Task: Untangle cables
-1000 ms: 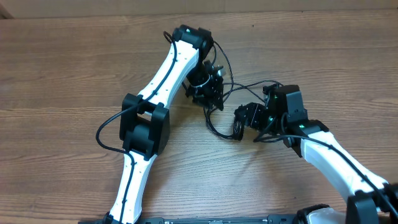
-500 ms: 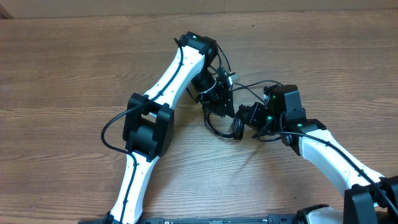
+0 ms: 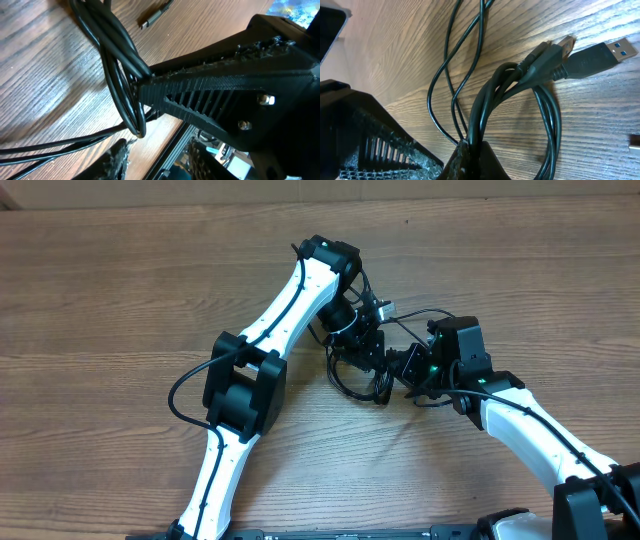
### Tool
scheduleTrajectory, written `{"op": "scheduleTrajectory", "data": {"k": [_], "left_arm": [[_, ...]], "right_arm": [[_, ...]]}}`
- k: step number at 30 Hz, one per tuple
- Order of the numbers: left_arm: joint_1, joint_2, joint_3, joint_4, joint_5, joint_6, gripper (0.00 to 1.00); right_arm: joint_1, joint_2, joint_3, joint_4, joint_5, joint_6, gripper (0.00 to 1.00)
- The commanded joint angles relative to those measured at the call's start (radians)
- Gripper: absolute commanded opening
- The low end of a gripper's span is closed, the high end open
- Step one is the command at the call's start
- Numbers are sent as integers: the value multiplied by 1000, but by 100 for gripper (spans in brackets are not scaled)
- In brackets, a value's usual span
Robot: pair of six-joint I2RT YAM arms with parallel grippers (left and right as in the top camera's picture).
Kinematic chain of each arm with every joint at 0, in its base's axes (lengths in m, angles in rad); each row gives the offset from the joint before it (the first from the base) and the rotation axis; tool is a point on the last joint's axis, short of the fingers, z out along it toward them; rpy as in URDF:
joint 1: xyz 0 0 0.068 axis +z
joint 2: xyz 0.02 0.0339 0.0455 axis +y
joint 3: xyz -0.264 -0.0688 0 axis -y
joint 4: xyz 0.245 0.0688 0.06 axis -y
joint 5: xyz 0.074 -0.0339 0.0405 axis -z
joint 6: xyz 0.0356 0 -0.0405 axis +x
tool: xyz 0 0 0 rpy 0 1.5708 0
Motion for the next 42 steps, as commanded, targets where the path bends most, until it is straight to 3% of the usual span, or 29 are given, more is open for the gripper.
{"op": "scheduleTrajectory", "data": {"k": [1,8,10,16,22,31,35,42], "left_arm": [[1,-14,-4,1,-21,17,37],[-15,-14,-5,18,-34,18,39],[-25,-14,-5,35,-48,8,36],[-58,-14,-5,85,-173,-123,30],[-79,-14,-5,90,-182,-121,29],[-79,-14,-5,107,-188,-122,9],[-79,-14,-5,117,-188,-122,8],[-79,-14,-5,132,-188,-122,8]], "right_arm": [[1,5,21,-13,19,20,5],[1,5,21,-15,19,21,12],[1,5,21,-16,19,21,12],[0,5,21,-16,40,21,18],[0,5,21,-18,47,21,18],[-1,5,21,-50,95,21,24],[-1,5,21,-61,109,21,31],[-1,5,21,-71,92,21,35]]}}
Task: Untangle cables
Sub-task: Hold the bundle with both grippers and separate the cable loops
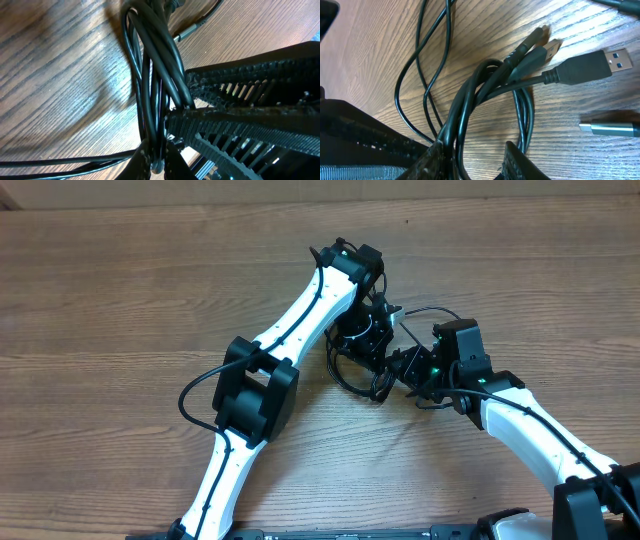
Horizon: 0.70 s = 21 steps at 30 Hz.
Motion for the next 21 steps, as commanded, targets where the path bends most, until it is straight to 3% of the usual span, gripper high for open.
{"op": "scheduleTrajectory", "data": {"k": [1,4,12,18,21], "left_arm": [[-9,-14,-5,7,2,2,8],[-9,-14,-5,12,2,2,8],[-10,-14,-5,27,2,2,4],[-10,-14,-5,26,5,2,4],[-10,-14,-5,26,5,2,4]], "right_arm": [[0,5,20,-11,2,-1,36],[0,5,20,-11,-35,-1,40],[0,5,20,-11,-61,-10,39],[0,5,20,-36,-21,-34,27],[0,5,20,-69,37,-34,25]]}}
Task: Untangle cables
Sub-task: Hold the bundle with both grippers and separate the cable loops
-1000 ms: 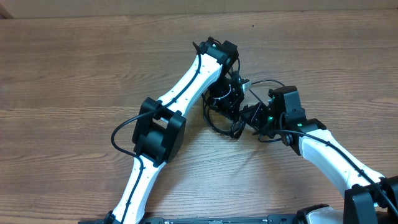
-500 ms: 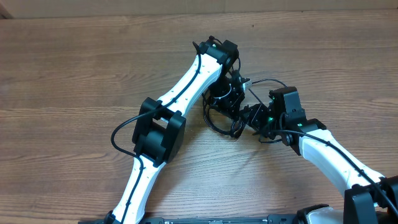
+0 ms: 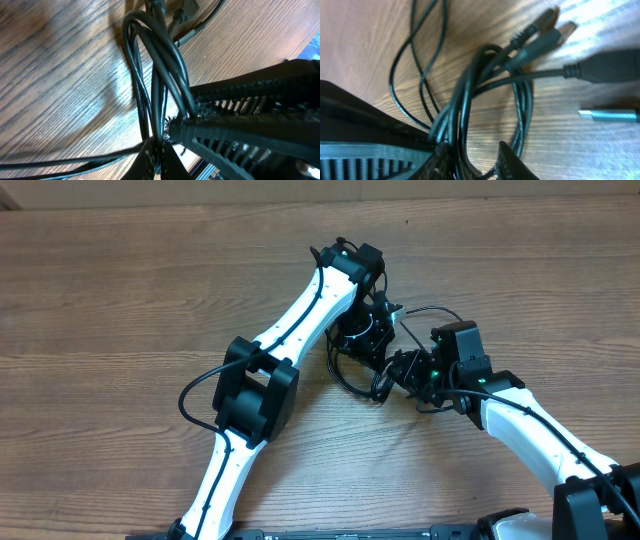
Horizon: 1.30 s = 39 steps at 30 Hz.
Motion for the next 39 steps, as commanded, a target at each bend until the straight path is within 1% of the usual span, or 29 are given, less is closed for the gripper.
{"op": "scheduleTrajectory", "data": {"k": [1,5,10,13,15,19,24,27,31,34,39], "left_arm": [[-10,-14,-5,6,5,2,4],[-11,-14,-5,7,5,2,4],[-15,-14,-5,7,5,2,4],[-16,-14,-5,7,4,2,4],[-16,-14,-5,7,5,2,4],[-16,-14,-5,7,5,2,6],[-19,-14,-5,6,5,2,14],[-21,-14,-5,7,5,2,25],[-21,-14,-5,10,6,2,34],[-21,-14,-5,6,14,3,38],[-23,-14,-5,6,13,6,38]], "right_arm": [[1,5,19,-24,71,-9,25],[1,5,19,-28,72,-6,23],[1,5,19,-29,83,0,12],[1,5,19,-37,115,40,6],[1,6,19,-39,124,50,4],[1,19,19,-34,123,50,4],[1,21,19,-32,123,53,4],[1,21,19,-32,123,53,4],[1,21,19,-31,119,54,4],[1,21,19,-31,119,81,4],[1,21,19,-30,119,84,4]]}}
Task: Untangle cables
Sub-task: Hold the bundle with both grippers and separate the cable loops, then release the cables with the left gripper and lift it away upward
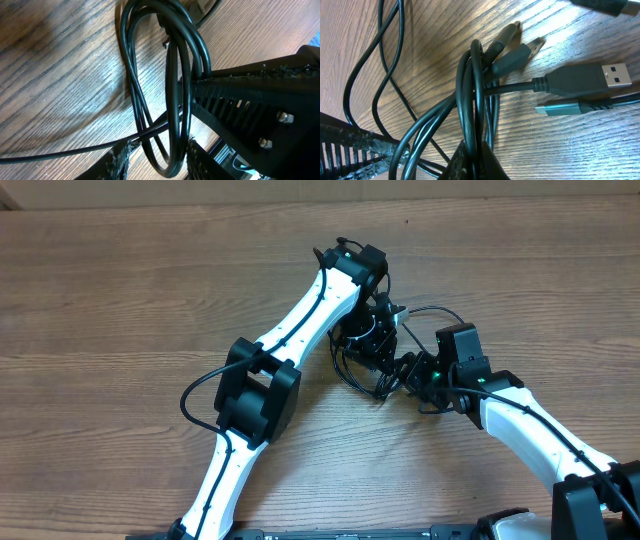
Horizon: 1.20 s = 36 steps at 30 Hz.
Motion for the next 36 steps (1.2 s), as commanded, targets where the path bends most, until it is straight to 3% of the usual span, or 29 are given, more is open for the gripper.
{"op": "scheduleTrajectory", "data": {"k": [1,11,14,17,26,36], "left_arm": [[-11,-14,-5,1,13,9,38],[-48,-14,-18,55,-18,-14,37],[-60,-14,-43,89,-57,-61,25],[-66,-14,-77,111,-121,-110,4],[-25,-45,-61,74,-129,-68,4],[20,-195,11,53,-125,-57,4]], "right_arm": [[0,14,19,5,21,16,4],[0,14,19,5,21,16,4],[0,14,19,4,21,16,4],[0,14,19,3,21,15,4],[-11,14,19,4,23,15,4],[-39,14,19,3,23,15,4]]}}
